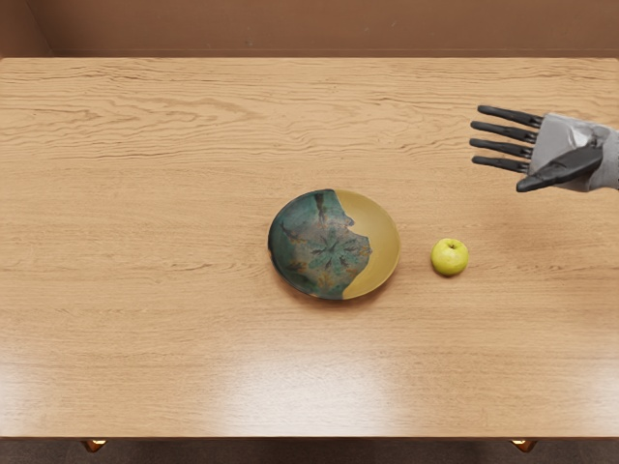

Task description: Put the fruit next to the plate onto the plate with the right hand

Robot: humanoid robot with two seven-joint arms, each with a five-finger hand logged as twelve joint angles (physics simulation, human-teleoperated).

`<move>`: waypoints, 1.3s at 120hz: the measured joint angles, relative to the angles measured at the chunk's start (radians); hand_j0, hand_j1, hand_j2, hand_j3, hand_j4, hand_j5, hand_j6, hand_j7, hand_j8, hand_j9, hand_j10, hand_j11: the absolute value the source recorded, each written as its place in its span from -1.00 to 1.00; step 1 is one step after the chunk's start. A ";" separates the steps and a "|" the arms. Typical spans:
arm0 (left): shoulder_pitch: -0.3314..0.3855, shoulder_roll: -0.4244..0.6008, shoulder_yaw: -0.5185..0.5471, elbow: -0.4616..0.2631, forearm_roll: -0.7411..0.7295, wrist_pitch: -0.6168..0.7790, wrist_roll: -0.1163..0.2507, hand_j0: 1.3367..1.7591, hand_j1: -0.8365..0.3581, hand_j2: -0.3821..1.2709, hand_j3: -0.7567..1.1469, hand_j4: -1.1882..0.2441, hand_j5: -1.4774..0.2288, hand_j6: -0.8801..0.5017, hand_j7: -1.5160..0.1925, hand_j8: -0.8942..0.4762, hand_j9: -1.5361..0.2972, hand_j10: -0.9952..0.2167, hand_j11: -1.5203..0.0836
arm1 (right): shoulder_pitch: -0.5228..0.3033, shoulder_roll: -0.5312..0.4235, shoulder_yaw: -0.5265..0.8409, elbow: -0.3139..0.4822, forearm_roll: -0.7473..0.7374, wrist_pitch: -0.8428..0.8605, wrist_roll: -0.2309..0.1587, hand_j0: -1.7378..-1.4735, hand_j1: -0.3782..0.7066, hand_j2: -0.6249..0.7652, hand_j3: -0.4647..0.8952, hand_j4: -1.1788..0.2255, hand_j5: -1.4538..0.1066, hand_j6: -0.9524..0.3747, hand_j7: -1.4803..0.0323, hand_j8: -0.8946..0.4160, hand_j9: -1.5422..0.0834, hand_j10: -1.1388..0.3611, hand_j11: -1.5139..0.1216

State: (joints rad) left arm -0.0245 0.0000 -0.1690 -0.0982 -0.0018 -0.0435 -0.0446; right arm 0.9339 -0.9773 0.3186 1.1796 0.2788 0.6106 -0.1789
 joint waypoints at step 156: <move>0.000 0.000 0.000 0.000 0.000 0.000 0.000 0.52 0.49 -0.48 -0.21 0.31 0.36 -0.08 0.40 -0.06 0.33 0.23 0.50 | 0.097 0.021 -0.361 0.564 -0.858 -1.190 -0.227 -0.40 -0.86 -0.11 -0.32 0.62 0.80 0.37 0.89 0.30 0.83 0.46 0.79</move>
State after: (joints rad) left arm -0.0245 0.0000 -0.1690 -0.0982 -0.0018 -0.0433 -0.0446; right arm 1.0306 -0.9566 -0.0426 1.7441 -0.5796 -0.5792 -0.4056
